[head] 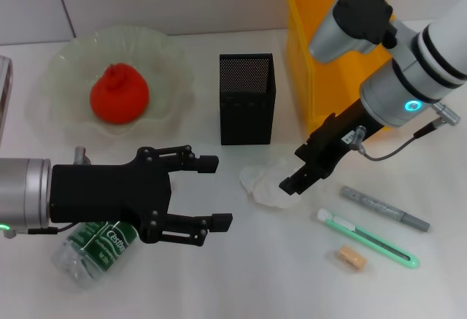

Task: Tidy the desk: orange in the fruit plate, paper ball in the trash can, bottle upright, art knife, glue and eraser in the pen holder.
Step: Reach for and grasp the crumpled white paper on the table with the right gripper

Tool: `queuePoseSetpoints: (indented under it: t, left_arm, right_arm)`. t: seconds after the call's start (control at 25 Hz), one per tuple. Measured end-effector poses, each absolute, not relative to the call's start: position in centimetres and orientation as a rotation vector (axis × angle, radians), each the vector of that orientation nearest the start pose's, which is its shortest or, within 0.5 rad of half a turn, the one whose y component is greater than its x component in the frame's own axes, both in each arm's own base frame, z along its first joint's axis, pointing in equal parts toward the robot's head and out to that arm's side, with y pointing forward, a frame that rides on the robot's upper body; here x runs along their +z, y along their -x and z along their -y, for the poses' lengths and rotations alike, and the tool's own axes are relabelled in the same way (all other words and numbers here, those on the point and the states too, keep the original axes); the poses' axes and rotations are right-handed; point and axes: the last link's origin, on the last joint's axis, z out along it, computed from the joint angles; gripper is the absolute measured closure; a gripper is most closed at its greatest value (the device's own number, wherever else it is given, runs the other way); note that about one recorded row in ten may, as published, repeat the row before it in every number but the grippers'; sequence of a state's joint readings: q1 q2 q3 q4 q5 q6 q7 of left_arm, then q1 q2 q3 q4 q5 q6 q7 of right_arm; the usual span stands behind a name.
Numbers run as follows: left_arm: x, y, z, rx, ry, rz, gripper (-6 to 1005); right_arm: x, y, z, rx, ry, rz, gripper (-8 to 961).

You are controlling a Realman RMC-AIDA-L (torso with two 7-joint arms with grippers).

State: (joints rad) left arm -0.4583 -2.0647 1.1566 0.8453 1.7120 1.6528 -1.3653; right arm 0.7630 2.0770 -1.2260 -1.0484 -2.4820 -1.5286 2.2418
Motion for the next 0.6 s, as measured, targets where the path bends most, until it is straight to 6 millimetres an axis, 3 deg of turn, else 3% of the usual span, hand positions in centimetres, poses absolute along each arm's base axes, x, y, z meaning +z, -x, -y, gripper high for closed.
queuePoseSetpoints:
  t: [0.6]
  left_arm:
    - [-1.8,20.5,-30.3,-0.781,3.027,0.224,145]
  right_arm:
    - [-3.7,-17.0,-38.3,-0.426,2.851,-0.718,244]
